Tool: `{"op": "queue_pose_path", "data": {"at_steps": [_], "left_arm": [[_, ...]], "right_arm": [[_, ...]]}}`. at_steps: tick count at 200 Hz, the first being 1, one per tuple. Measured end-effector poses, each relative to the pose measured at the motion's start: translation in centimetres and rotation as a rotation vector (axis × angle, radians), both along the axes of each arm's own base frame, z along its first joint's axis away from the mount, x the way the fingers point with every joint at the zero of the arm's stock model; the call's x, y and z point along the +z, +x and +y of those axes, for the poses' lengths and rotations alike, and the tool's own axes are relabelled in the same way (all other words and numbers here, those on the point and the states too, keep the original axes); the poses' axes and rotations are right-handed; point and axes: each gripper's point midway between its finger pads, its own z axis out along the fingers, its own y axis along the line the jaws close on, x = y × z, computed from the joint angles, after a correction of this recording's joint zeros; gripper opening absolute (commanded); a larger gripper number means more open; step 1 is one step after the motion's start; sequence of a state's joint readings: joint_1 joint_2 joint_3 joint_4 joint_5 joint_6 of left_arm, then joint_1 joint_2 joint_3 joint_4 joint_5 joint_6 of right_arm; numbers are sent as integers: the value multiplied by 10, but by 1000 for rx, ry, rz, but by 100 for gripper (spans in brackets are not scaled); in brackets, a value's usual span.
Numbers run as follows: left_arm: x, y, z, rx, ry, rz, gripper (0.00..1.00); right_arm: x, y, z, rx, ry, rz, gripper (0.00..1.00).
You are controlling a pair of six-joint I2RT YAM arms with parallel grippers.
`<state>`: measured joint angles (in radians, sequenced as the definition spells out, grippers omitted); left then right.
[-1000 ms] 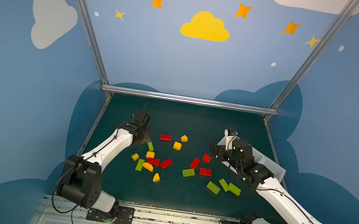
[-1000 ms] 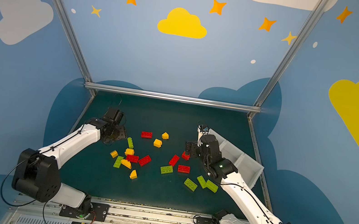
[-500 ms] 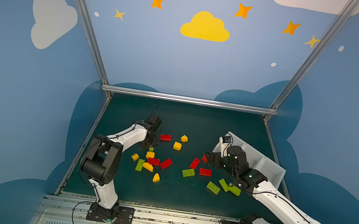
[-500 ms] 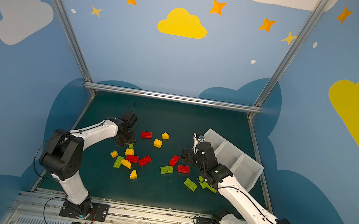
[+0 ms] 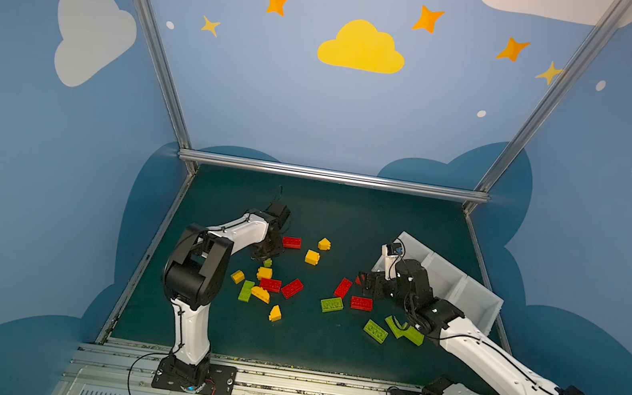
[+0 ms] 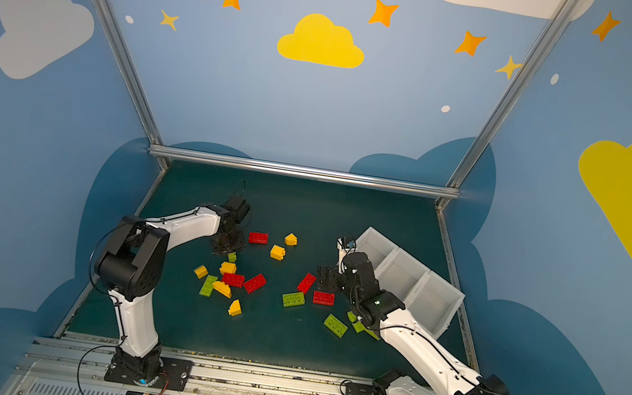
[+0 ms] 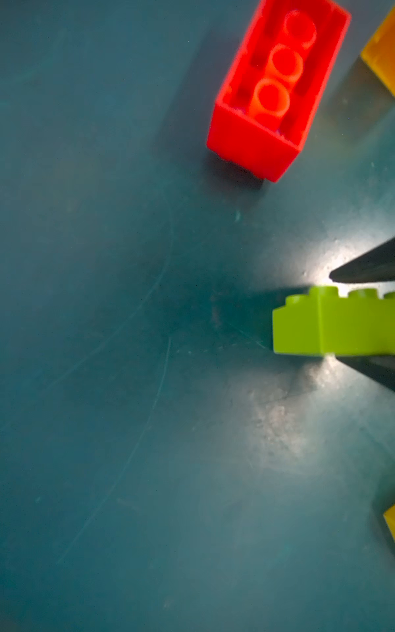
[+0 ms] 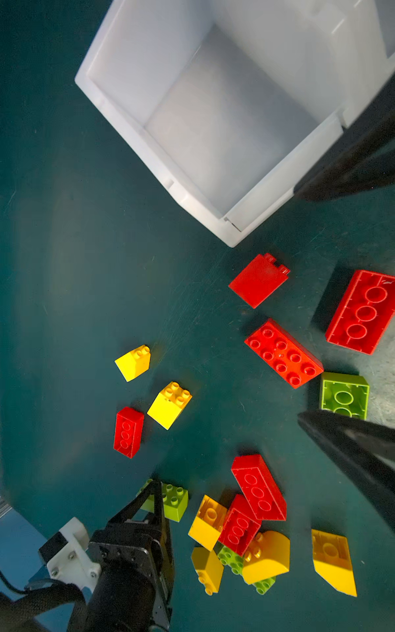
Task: Sort the legos into containers by color
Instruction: 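Lift the lime-green brick with the left gripper and carry it over the white bin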
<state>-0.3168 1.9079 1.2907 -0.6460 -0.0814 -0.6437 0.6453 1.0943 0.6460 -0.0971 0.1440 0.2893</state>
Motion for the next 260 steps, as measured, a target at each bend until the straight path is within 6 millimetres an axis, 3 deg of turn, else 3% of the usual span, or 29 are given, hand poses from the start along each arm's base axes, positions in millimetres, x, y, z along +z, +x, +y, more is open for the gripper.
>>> {"op": "queue_pose_path", "data": {"at_steps": [52, 78, 98, 140, 186, 225, 260], "left_arm": [[12, 1, -3, -40, 2, -13, 23], [41, 2, -13, -97, -4, -59, 22], [74, 8, -34, -162, -33, -128, 23], [132, 19, -99, -324, -125, -239, 22], [184, 39, -189, -491, -252, -334, 22], [193, 53, -268, -614, -349, -372, 21], [184, 57, -336, -714, -454, -396, 21]], "right_arm": [[4, -1, 1, 5, 17, -5, 93], [14, -4, 0, -1, 46, -18, 93], [25, -8, -3, -10, 78, -33, 93], [57, -15, -10, -17, 133, -89, 93], [90, -26, -19, -15, 173, -147, 93], [93, -37, -25, 1, 161, -145, 93], [95, -46, -30, 10, 154, -141, 92]]}}
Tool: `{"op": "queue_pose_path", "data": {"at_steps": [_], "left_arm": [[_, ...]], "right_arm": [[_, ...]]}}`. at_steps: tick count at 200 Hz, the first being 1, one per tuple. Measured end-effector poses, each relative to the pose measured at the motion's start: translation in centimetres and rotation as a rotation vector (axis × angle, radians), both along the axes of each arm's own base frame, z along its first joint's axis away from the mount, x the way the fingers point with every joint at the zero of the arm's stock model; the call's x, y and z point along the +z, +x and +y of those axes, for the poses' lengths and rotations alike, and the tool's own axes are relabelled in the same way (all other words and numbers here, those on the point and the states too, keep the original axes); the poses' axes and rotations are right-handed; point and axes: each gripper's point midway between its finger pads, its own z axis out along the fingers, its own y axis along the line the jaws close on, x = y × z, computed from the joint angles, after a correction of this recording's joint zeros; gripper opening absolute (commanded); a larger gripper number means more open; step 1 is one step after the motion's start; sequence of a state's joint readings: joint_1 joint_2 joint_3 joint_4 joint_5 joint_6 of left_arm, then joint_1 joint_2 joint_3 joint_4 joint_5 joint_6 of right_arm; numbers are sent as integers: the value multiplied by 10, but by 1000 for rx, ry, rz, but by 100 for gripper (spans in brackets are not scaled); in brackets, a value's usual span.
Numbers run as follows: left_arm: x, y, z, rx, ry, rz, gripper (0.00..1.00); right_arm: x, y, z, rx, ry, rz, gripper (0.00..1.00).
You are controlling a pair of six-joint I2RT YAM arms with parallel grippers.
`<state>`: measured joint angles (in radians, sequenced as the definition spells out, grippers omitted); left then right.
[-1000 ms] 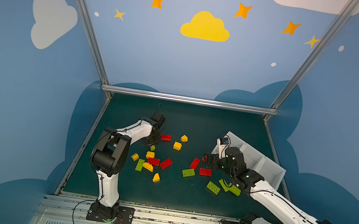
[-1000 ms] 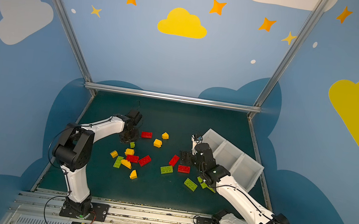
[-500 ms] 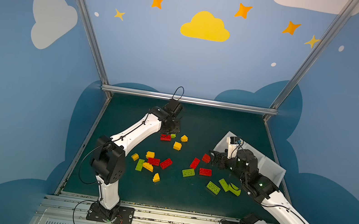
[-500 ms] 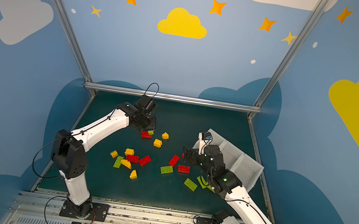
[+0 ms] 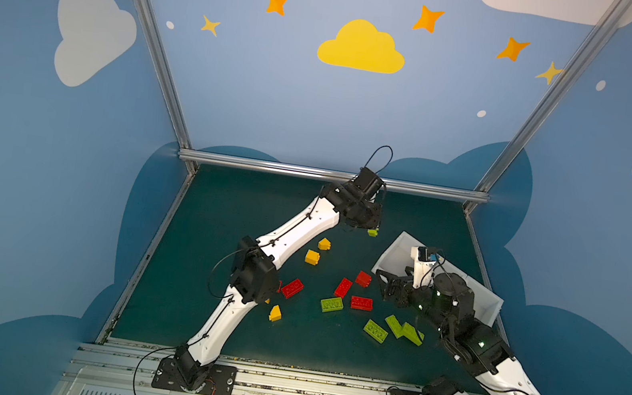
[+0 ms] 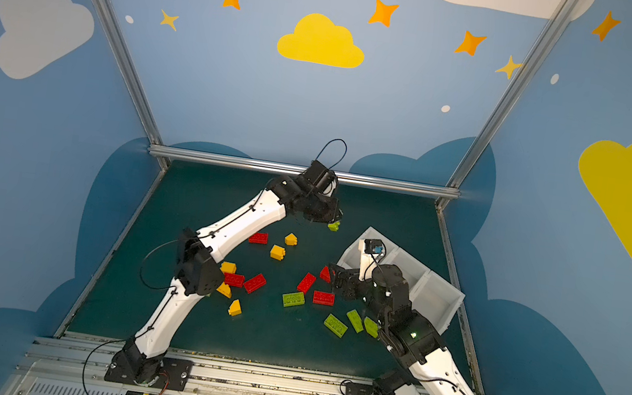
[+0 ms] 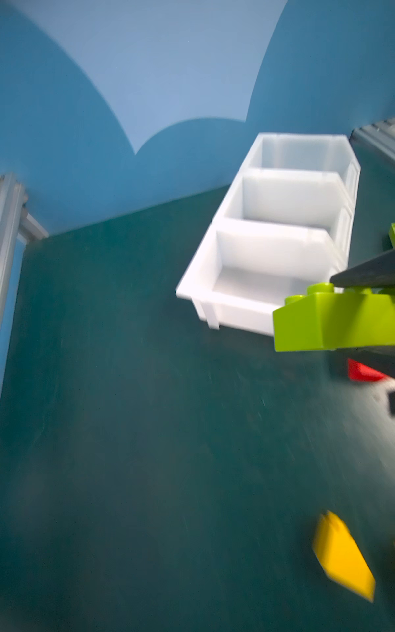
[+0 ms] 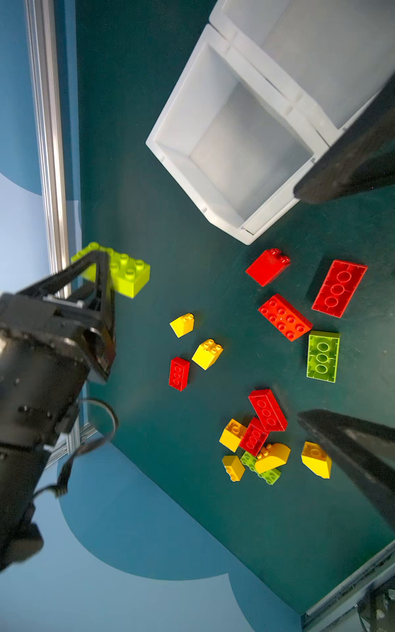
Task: Sort the legos into containers by color
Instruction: 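Lift the lime-green brick with the left gripper and carry it over the white bin, then open the left gripper to drop the lime-green brick into the nearest bin compartment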
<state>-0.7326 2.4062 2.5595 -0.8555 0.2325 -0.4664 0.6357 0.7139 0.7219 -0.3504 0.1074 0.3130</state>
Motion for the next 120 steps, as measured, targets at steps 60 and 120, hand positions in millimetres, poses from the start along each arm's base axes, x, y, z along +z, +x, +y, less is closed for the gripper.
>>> {"op": "queue_pose_path", "data": {"at_steps": [60, 120], "left_arm": [[-55, -9, -69, -96, -125, 88, 20], [-87, -5, -92, -100, -188, 123, 21]], "right_arm": [[-5, -13, -5, 16, 3, 26, 92], [-22, -18, -6, 19, -8, 80, 92]]}}
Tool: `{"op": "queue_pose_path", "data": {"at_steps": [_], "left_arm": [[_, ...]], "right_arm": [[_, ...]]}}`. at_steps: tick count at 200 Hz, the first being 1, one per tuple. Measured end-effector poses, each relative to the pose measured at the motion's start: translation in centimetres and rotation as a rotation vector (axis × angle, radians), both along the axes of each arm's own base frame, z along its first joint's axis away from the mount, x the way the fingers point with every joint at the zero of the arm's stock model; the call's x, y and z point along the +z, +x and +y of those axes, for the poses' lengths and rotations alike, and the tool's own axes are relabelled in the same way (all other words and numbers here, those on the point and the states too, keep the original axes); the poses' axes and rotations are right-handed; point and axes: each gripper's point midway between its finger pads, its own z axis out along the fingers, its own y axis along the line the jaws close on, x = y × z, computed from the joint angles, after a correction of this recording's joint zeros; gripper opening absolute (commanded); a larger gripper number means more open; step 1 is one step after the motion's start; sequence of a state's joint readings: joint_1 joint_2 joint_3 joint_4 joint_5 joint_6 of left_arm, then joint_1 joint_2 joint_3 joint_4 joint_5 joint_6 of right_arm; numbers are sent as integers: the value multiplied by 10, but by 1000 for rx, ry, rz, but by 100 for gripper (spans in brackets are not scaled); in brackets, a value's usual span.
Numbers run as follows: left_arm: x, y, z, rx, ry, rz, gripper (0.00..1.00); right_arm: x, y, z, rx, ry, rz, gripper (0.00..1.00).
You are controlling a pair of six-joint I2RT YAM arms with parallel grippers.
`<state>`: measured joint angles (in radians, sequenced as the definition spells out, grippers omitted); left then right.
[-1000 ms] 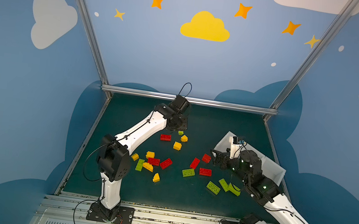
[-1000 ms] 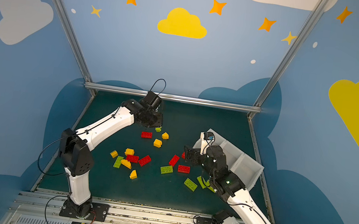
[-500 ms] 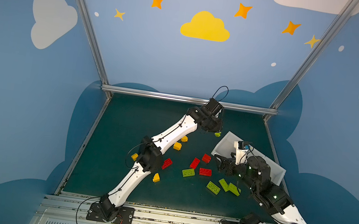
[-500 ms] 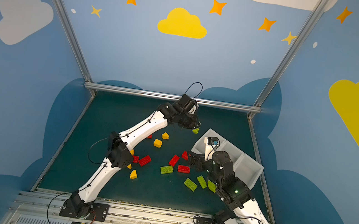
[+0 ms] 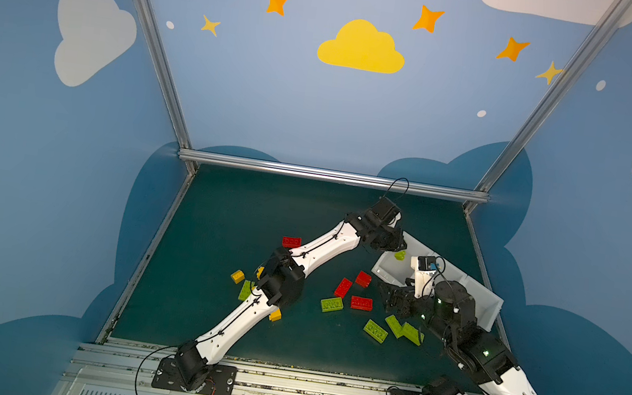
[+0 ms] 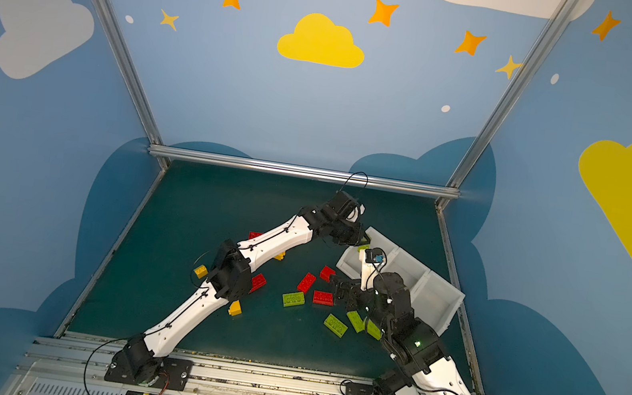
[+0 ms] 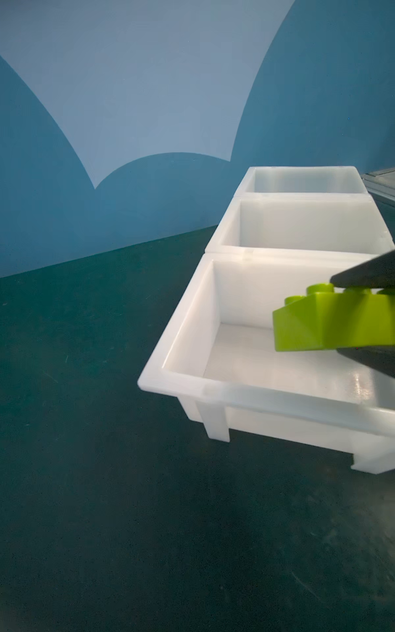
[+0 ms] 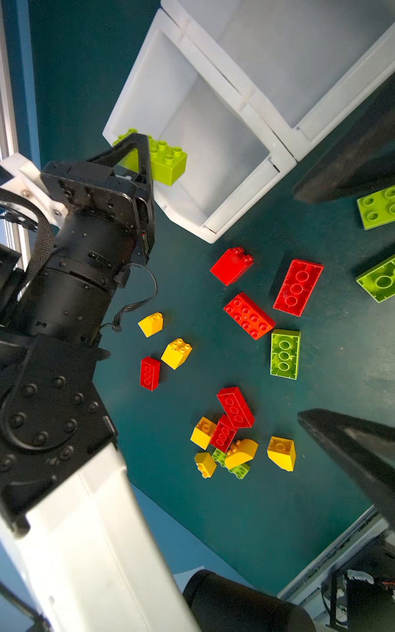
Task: Sort the legos into containers by color
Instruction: 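Open the left gripper to drop the lime-green brick into the nearest bin compartment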
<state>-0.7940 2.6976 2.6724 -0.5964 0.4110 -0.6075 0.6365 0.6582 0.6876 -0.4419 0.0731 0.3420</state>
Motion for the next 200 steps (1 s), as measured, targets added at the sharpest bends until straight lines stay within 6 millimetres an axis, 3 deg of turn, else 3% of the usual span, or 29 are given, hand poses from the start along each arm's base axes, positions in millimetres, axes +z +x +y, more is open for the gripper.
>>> {"op": "queue_pose_path", "data": {"at_steps": [30, 75, 104, 122, 160, 200], "left_arm": [[6, 3, -4, 2, -27, -14, 29], [10, 5, -5, 5, -35, -29, 50], [12, 9, 2, 27, -5, -46, 58], [24, 10, 11, 48, 16, -58, 60], [79, 7, 62, 137, 78, -111, 66], [133, -27, 153, 268, 120, -201, 74]], "right_arm": [[-4, -1, -1, -7, -1, 21, 91], [-16, -5, -4, -13, -28, 70, 91], [-26, -7, -4, -9, -64, 119, 91], [-30, -8, 0, 2, -82, 147, 91], [-37, -17, 18, 60, -131, 193, 91], [-67, -29, 43, 119, -244, 260, 92]]}}
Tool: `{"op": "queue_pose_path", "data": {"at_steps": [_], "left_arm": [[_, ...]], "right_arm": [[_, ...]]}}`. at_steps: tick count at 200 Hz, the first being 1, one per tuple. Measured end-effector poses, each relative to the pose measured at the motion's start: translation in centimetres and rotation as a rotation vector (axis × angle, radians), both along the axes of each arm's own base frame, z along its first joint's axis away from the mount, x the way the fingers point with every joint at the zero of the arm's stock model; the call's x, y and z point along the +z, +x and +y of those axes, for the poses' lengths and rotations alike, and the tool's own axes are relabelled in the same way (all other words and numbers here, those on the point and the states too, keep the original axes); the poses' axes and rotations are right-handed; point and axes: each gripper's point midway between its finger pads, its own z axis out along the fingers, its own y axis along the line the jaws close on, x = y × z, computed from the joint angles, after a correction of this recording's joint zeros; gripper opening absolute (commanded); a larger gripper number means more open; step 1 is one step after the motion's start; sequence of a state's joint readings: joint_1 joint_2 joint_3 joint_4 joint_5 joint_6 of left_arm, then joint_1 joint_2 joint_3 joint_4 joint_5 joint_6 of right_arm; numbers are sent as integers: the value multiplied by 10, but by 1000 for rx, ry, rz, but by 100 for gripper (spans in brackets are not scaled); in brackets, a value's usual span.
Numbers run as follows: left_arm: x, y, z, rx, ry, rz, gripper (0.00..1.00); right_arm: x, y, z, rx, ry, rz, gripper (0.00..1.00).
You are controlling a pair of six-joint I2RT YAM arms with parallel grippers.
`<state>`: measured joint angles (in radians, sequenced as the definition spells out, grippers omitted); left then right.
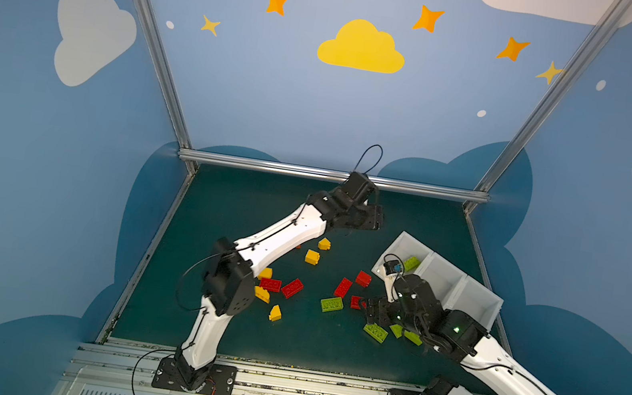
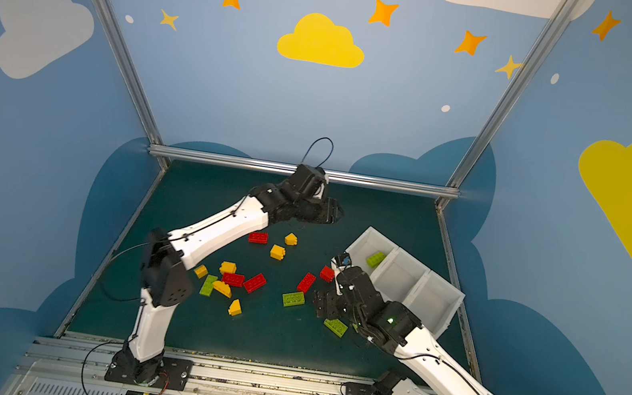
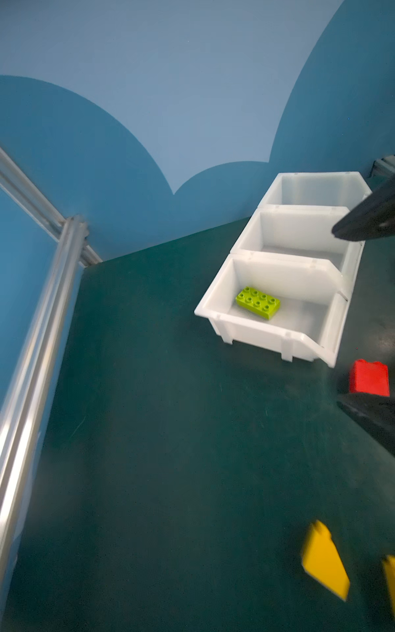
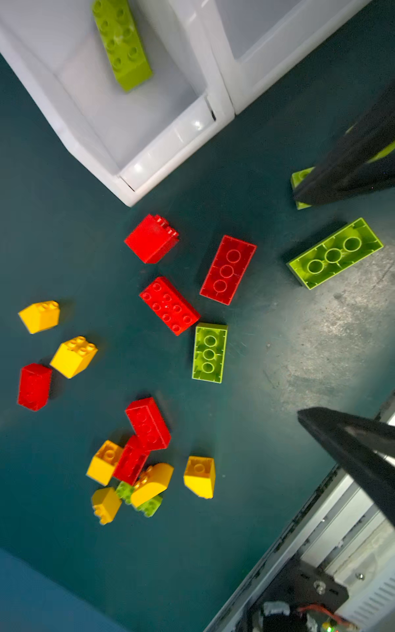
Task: Sort the legos into containers by color
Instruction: 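Open the left gripper to drop the lime-green brick into the nearest bin compartment, then grasp a lime-green 2x3 brick with the right gripper while the left gripper withdraws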
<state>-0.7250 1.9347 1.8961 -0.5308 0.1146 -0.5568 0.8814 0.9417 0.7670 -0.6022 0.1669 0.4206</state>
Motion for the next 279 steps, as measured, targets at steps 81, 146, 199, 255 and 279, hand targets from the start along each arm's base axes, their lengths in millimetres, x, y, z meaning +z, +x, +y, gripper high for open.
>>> {"op": "queue_pose_path", "data": {"at_steps": [81, 146, 199, 255, 279], "left_arm": [[22, -105, 185, 276, 67, -168, 97], [-14, -179, 274, 384, 186, -187, 100], [-30, -201, 301, 423, 210, -204, 100], [-16, -208, 313, 464, 175, -260, 100], [-16, -209, 315, 468, 175, -261, 100]], "right_arm": [[-59, 3, 44, 72, -171, 111, 93], [-87, 13, 79, 70, -223, 155, 93], [-119, 14, 85, 35, -297, 192, 93], [-131, 18, 93, 16, -314, 202, 80], [-135, 18, 95, 14, -319, 205, 64]]}}
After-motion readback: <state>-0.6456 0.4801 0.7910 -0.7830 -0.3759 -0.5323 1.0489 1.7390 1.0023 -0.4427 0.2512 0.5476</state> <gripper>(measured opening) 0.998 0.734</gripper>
